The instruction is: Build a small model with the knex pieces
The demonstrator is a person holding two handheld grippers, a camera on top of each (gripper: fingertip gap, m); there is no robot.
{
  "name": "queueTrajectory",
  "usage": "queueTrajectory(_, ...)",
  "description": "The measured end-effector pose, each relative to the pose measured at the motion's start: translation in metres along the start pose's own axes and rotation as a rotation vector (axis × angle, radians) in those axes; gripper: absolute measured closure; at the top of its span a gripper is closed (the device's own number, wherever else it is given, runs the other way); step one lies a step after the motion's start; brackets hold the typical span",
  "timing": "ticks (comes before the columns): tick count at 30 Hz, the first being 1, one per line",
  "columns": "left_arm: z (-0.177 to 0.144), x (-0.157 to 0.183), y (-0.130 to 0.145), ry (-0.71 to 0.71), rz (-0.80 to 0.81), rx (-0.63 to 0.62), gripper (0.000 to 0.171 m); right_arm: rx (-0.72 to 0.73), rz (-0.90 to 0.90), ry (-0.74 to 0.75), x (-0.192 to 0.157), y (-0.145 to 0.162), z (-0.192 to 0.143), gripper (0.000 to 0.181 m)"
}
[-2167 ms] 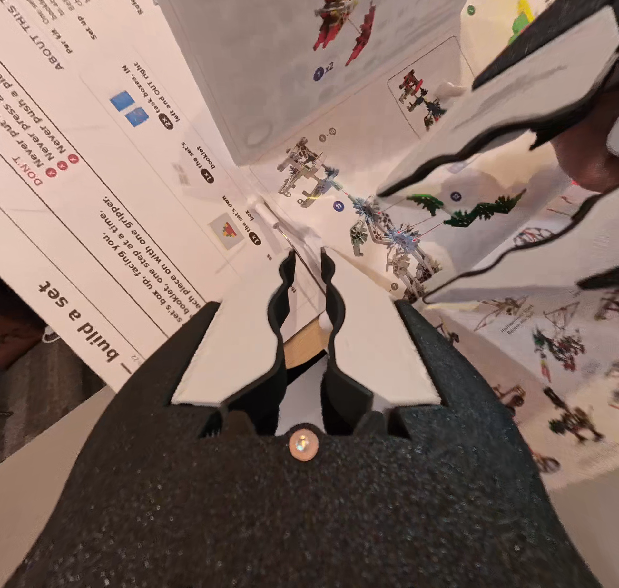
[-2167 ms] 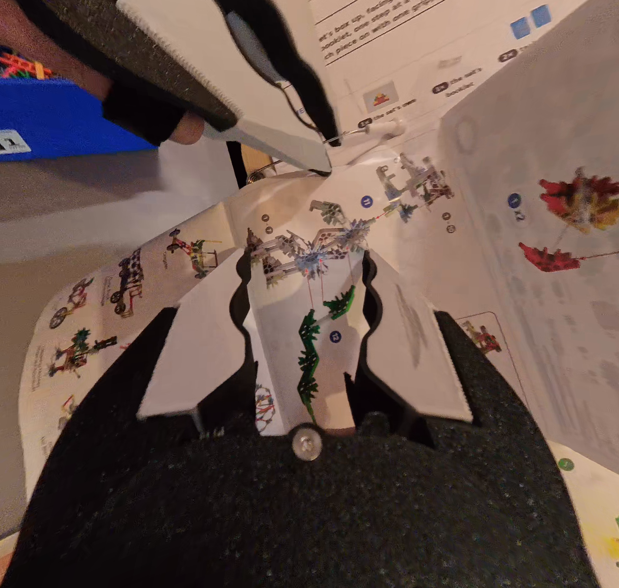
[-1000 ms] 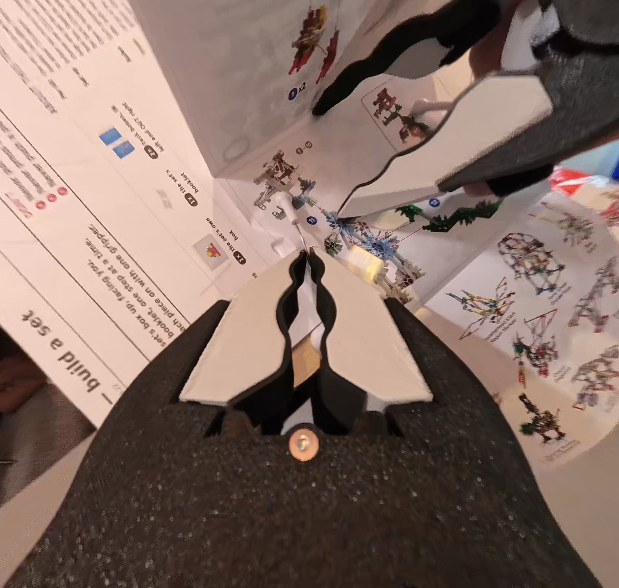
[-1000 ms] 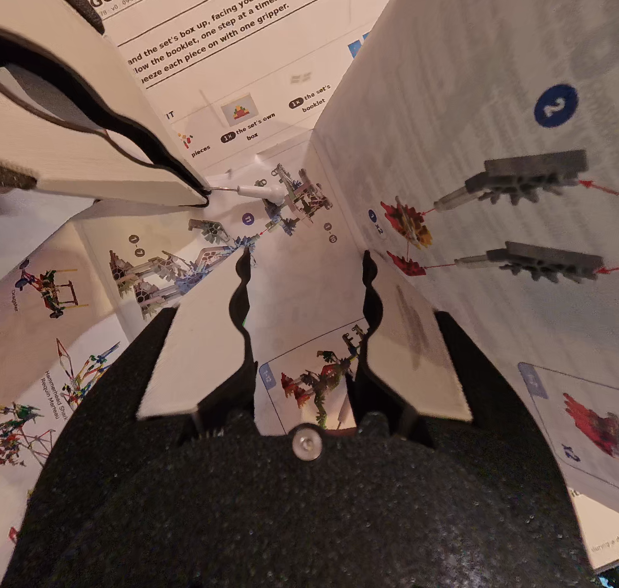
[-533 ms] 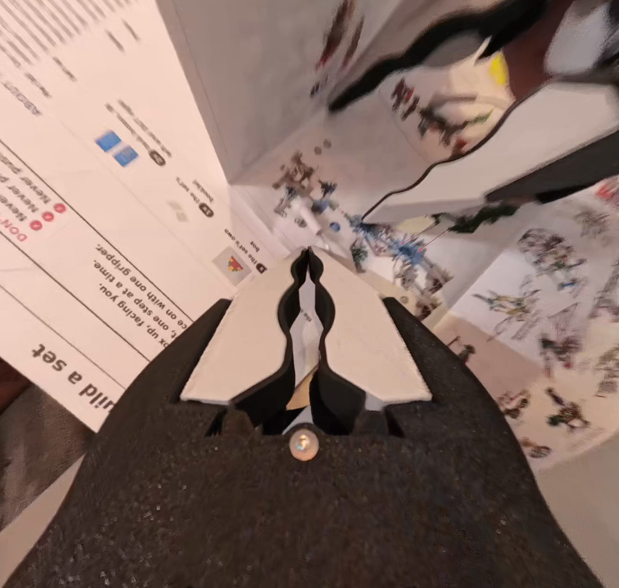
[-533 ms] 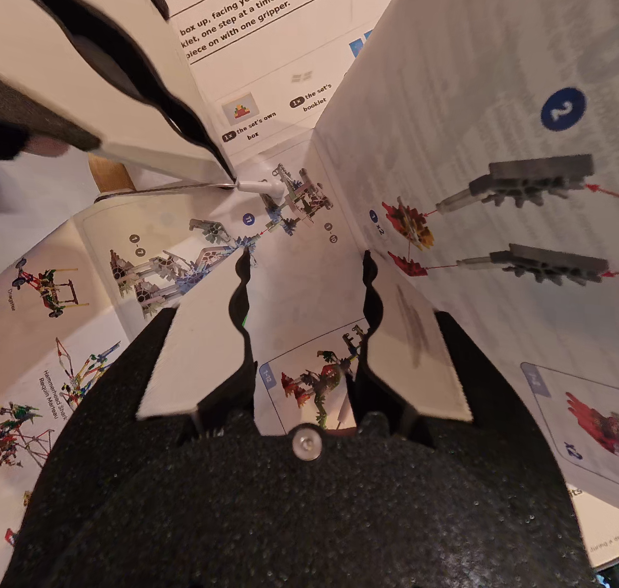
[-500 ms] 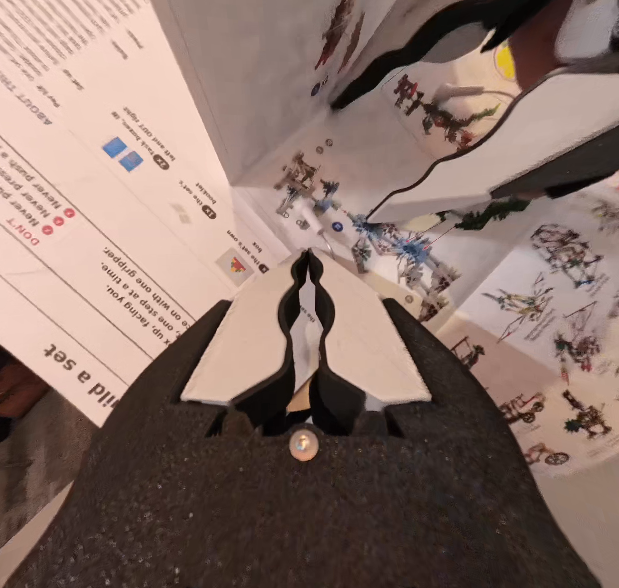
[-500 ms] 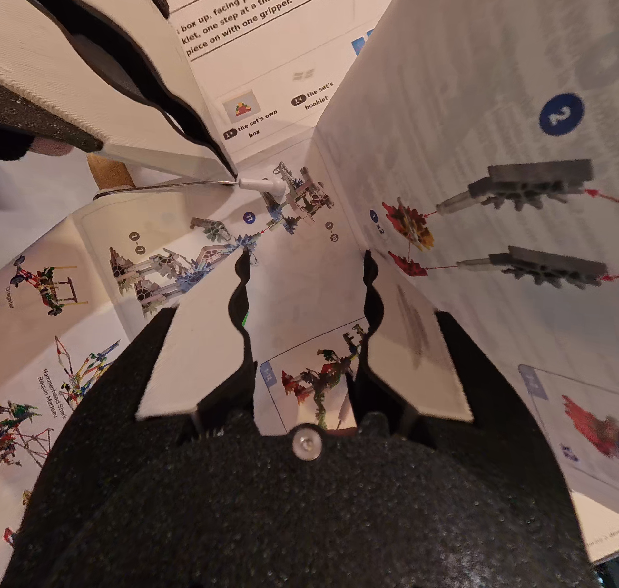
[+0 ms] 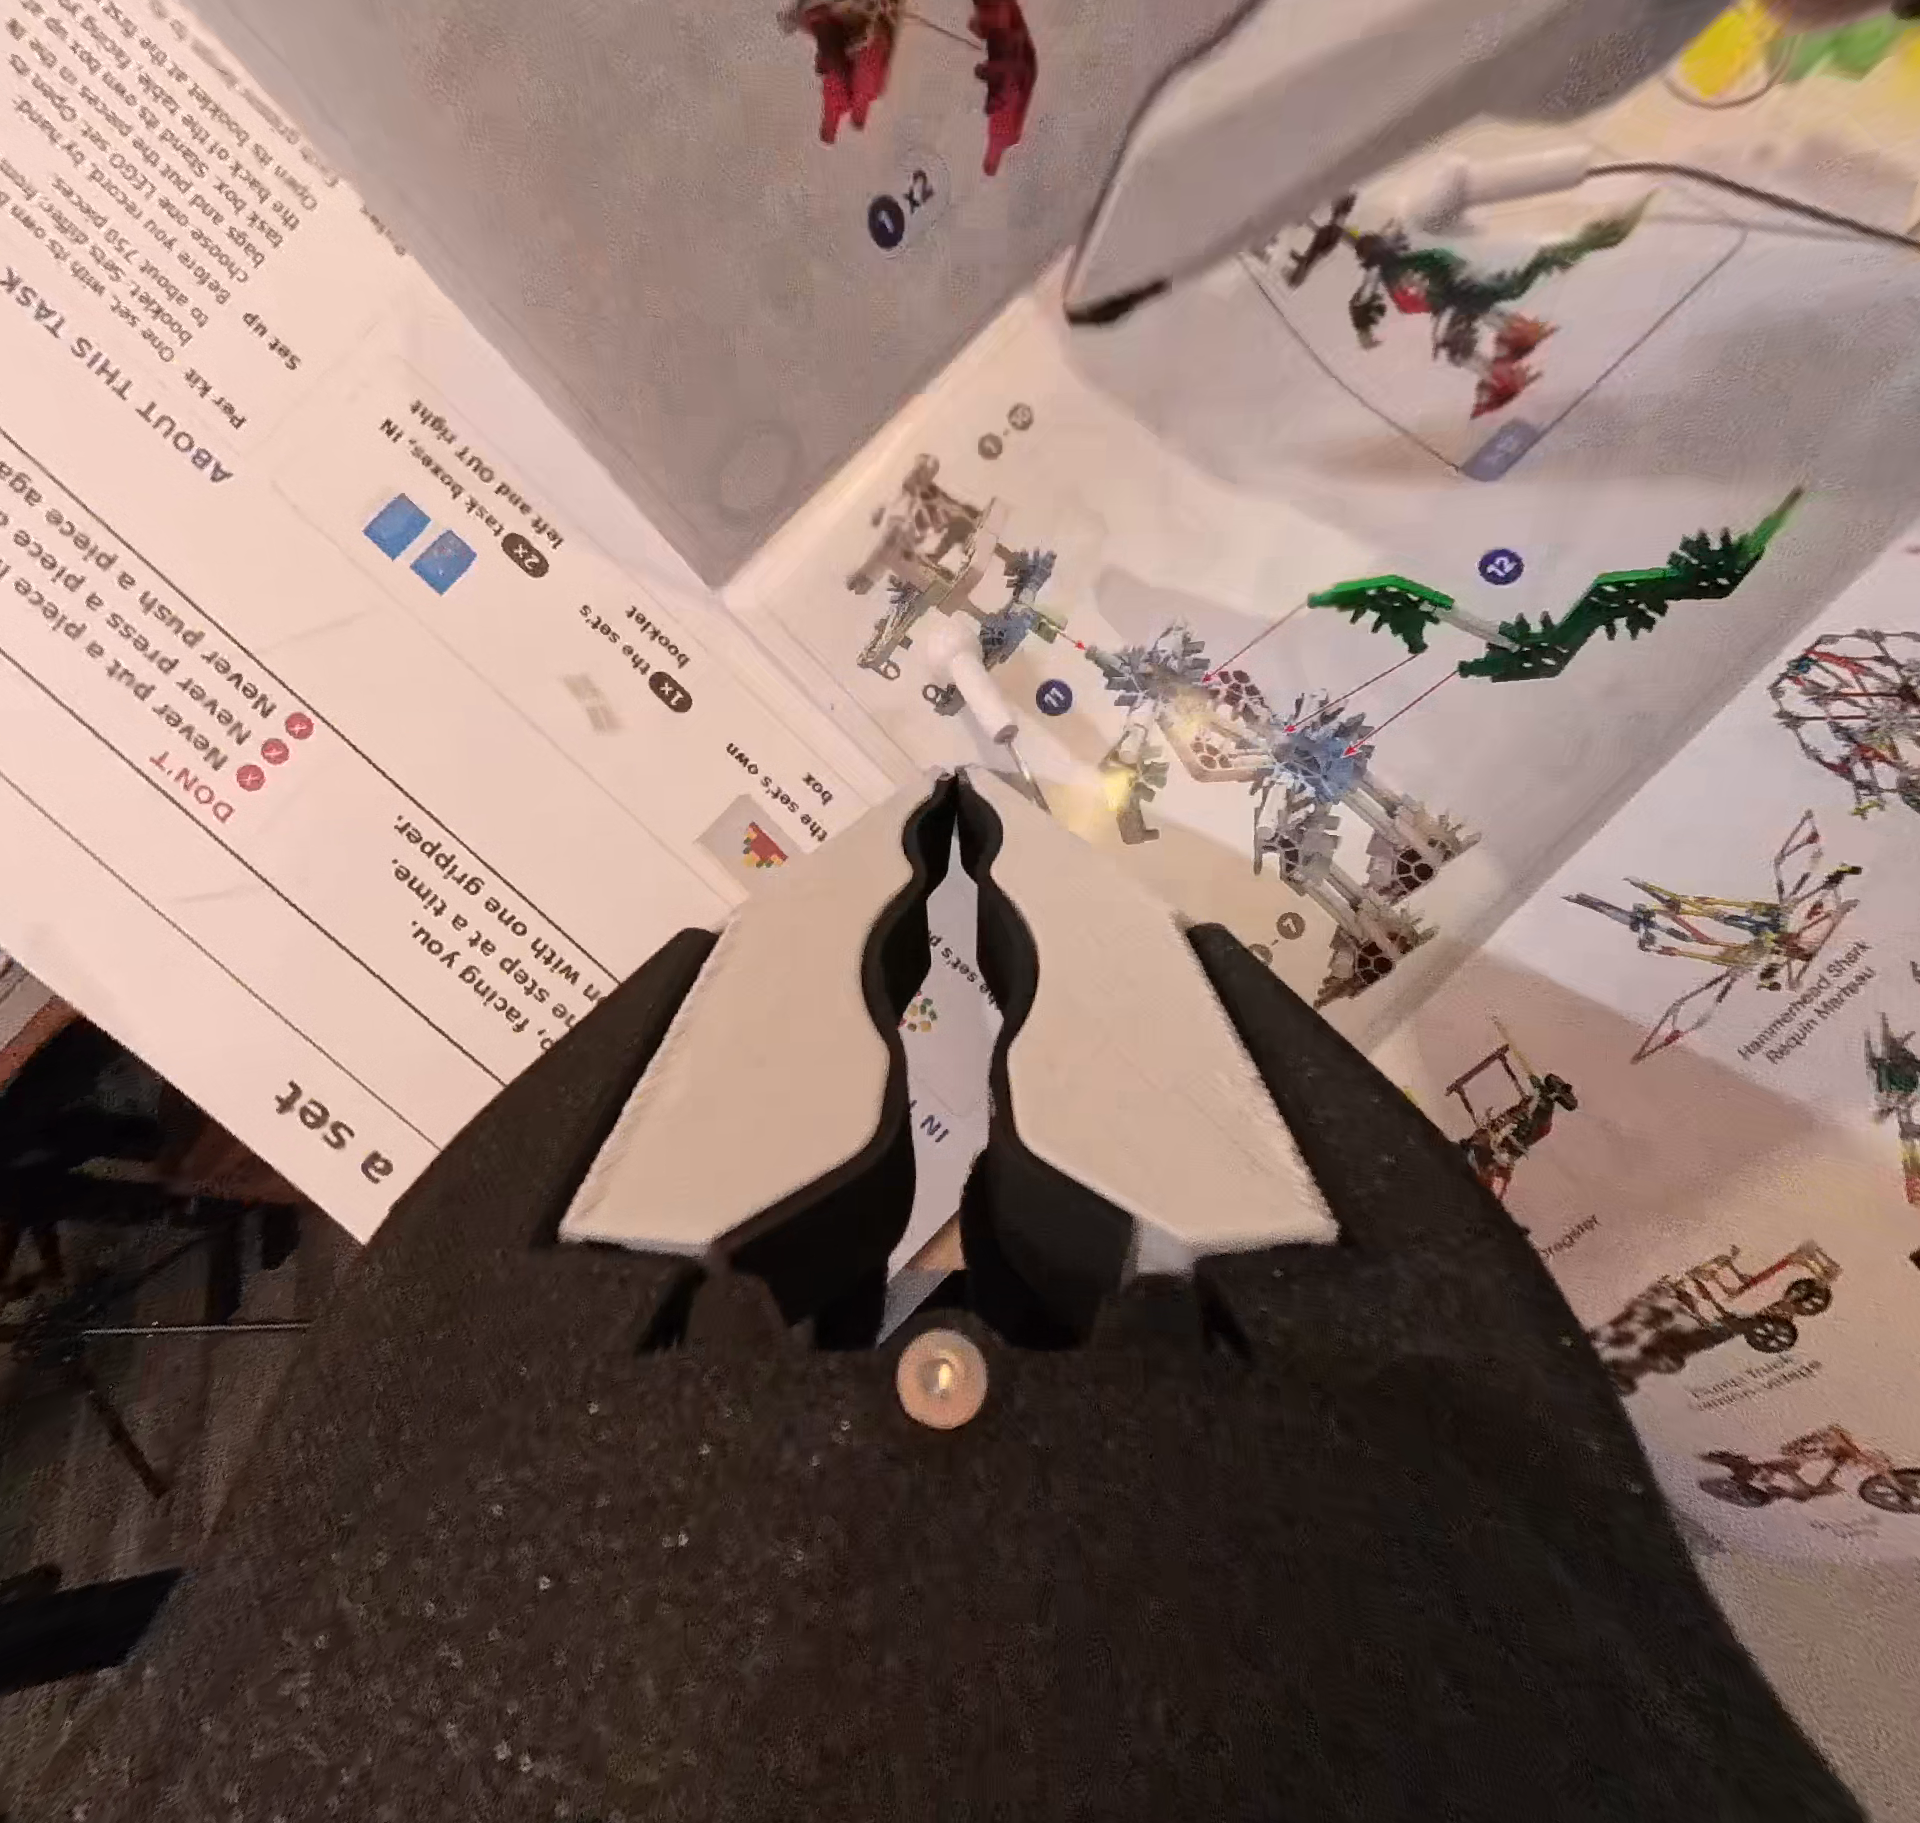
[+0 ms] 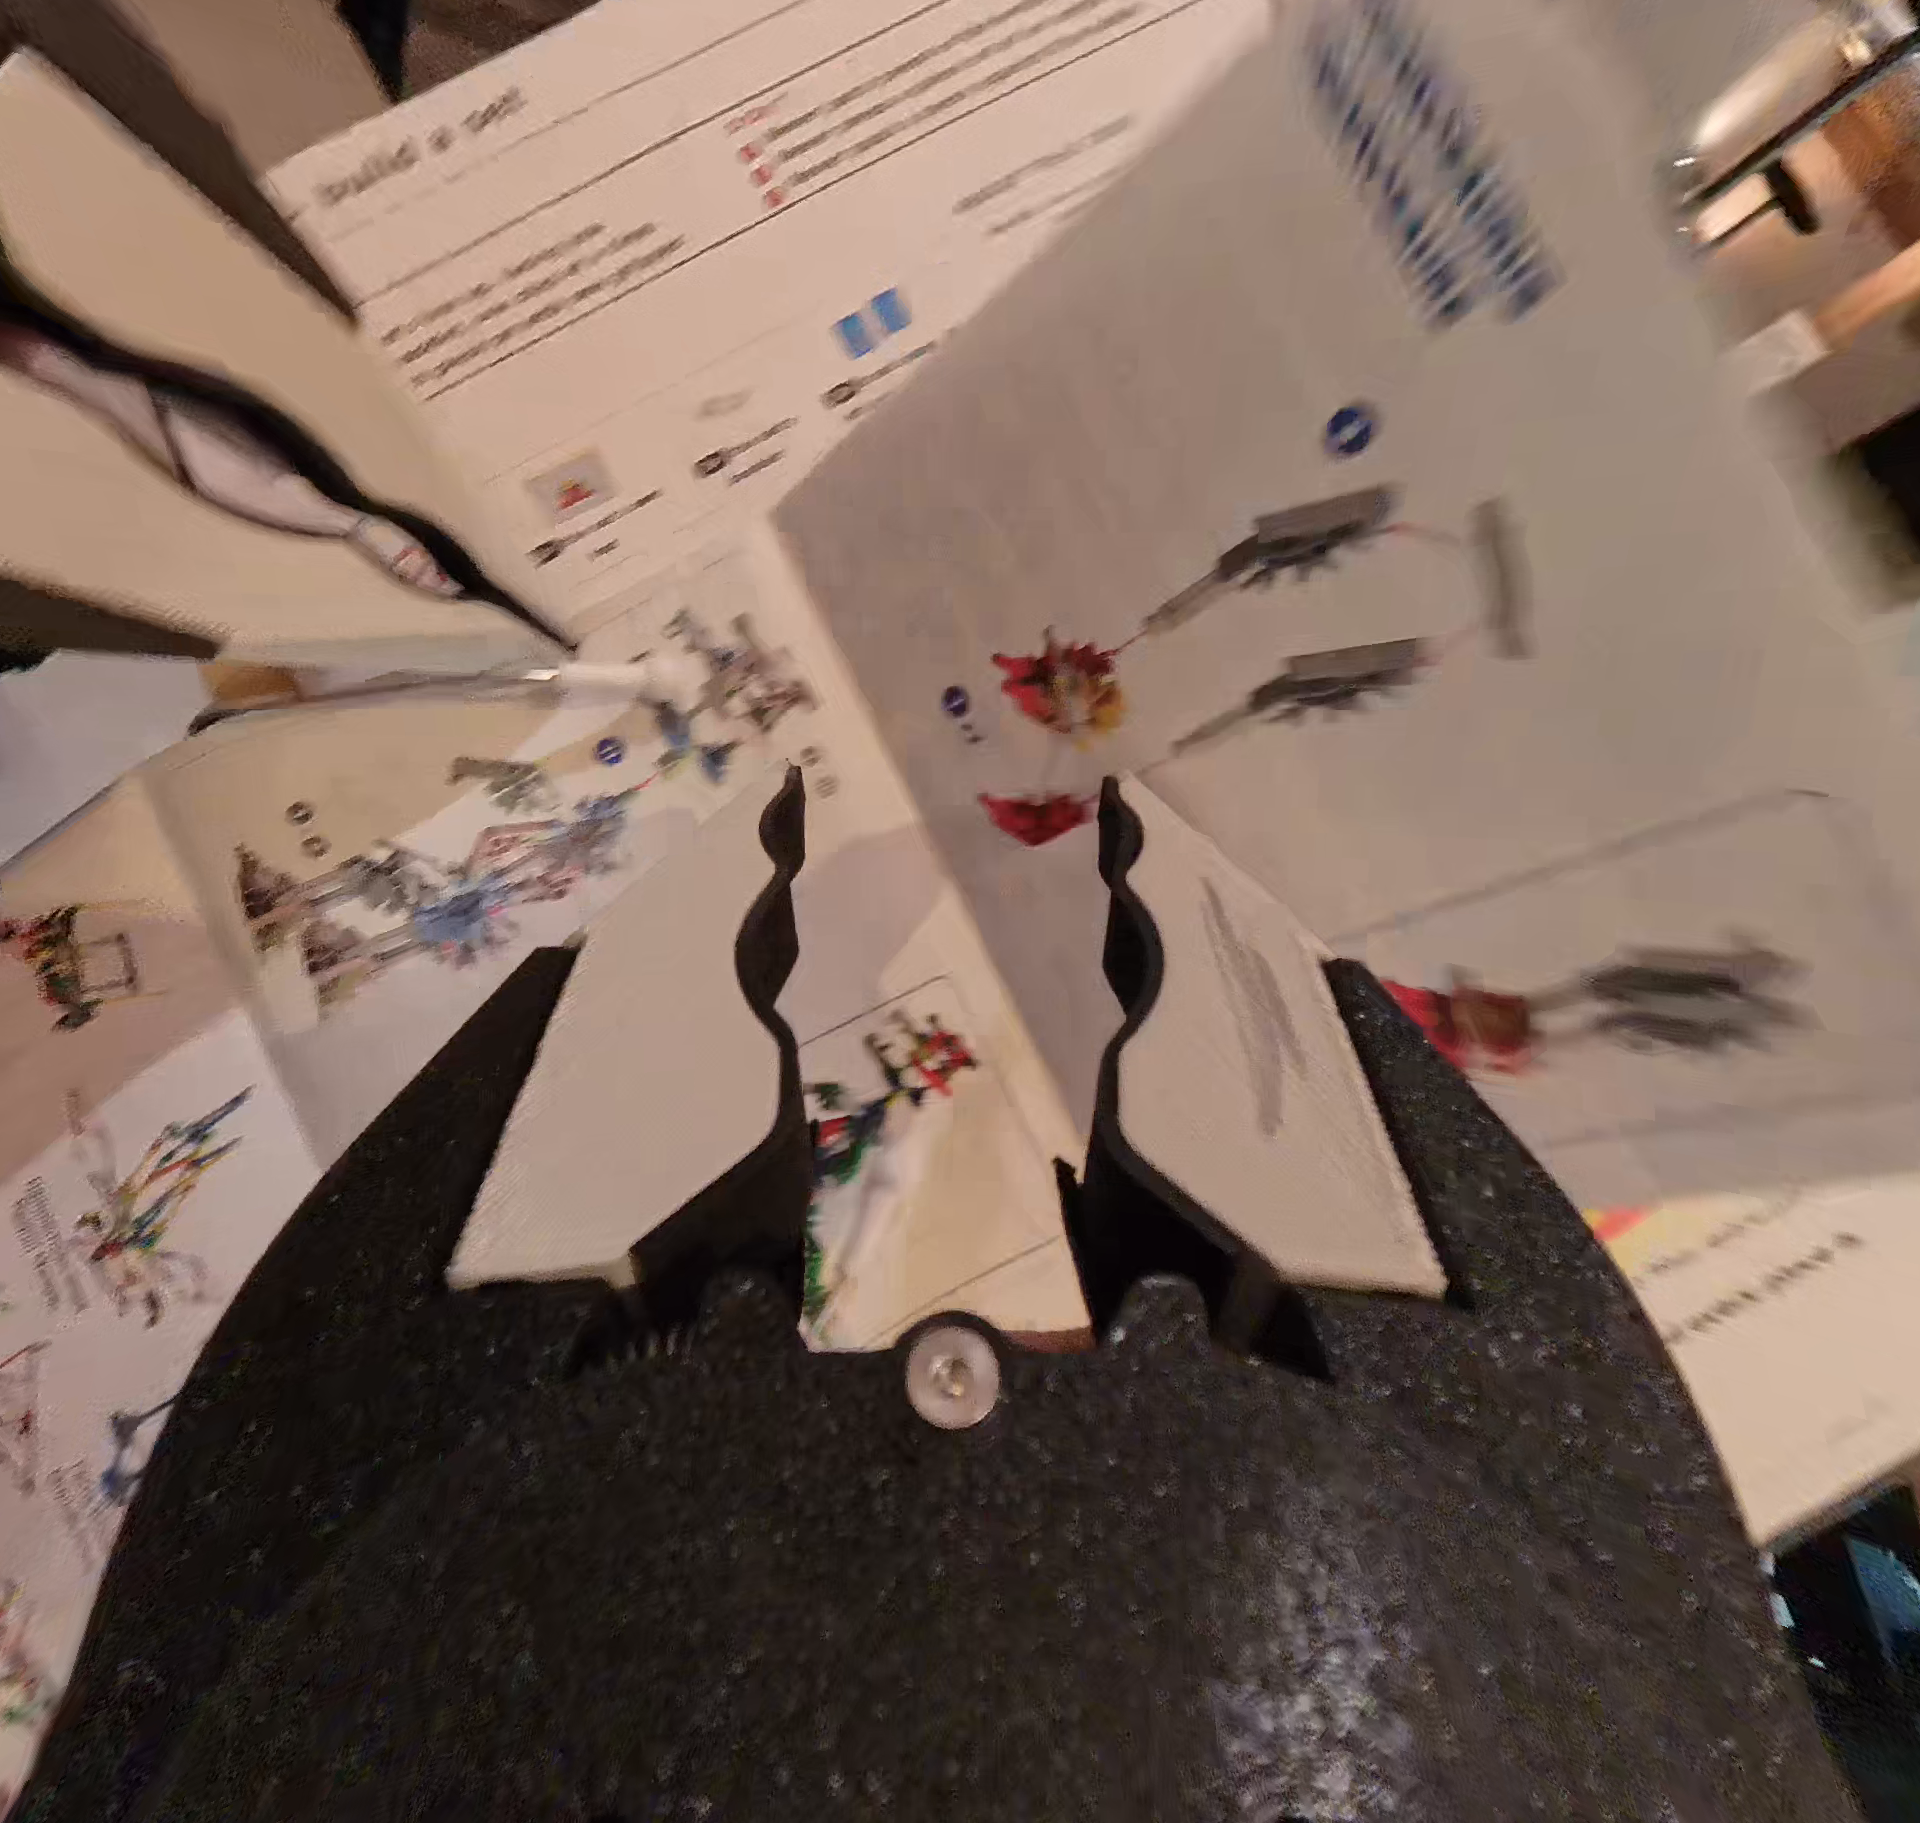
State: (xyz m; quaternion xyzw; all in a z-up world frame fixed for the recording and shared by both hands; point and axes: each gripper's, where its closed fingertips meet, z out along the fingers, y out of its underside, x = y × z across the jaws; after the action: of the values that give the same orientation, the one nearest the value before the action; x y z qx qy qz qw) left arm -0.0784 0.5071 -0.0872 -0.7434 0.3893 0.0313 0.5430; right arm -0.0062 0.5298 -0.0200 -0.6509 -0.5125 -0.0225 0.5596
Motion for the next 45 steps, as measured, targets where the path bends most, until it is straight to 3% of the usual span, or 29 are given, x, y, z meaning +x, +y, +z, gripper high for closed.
queueTrajectory(2, 0.0, 0.0, 0.0, 0.015, -0.023, -0.001, 0.171, 0.031, 0.068, 0.047, 0.024, -0.006, -0.004, 0.125)
queueTrajectory(6, -0.002, -0.001, -0.002, 0.028, -0.057, 0.007, 0.171, -0.128, 0.096, -0.019, 0.031, 0.028, 0.014, 0.118)
queueTrajectory(10, -0.011, -0.007, -0.017, -0.023, -0.046, 0.075, 0.17, -0.062, 0.189, -0.029, 0.036, 0.025, 0.011, 0.118)
queueTrajectory(17, -0.006, -0.021, -0.045, -0.112, 0.04, 0.129, 0.161, 0.013, 0.184, 0.12, 0.064, 0.028, -0.008, 0.123)
queueTrajectory(23, 0.016, -0.019, -0.064, -0.135, 0.109, 0.135, 0.163, -0.037, 0.214, 0.222, 0.085, 0.053, -0.016, 0.124)
queueTrajectory(25, 0.025, -0.029, -0.056, -0.211, 0.137, 0.054, 0.165, -0.024, 0.231, 0.195, 0.08, 0.054, -0.014, 0.126)
queueTrajectory(31, 0.024, -0.035, -0.048, -0.22, 0.049, -0.007, 0.171, -0.008, 0.171, 0.139, 0.063, 0.045, 0.004, 0.13)
queueTrajectory(35, 0.023, -0.032, -0.042, -0.21, 0.058, -0.039, 0.171, 0.013, 0.237, 0.043, 0.059, 0.039, 0.004, 0.124)
queueTrajectory(37, 0.02, -0.03, -0.045, -0.203, 0.039, -0.03, 0.171, 0.034, 0.284, 0.083, 0.071, 0.041, -0.007, 0.117)
queueTrajectory(42, 0.009, -0.031, -0.051, -0.204, 0.008, 0.028, 0.14, 0.035, 0.332, 0.156, 0.085, 0.067, -0.043, 0.111)
queueTrajectory(45, -0.002, -0.033, -0.05, -0.201, -0.023, 0.055, 0.134, 0.025, 0.38, 0.179, 0.093, 0.087, -0.06, 0.109)
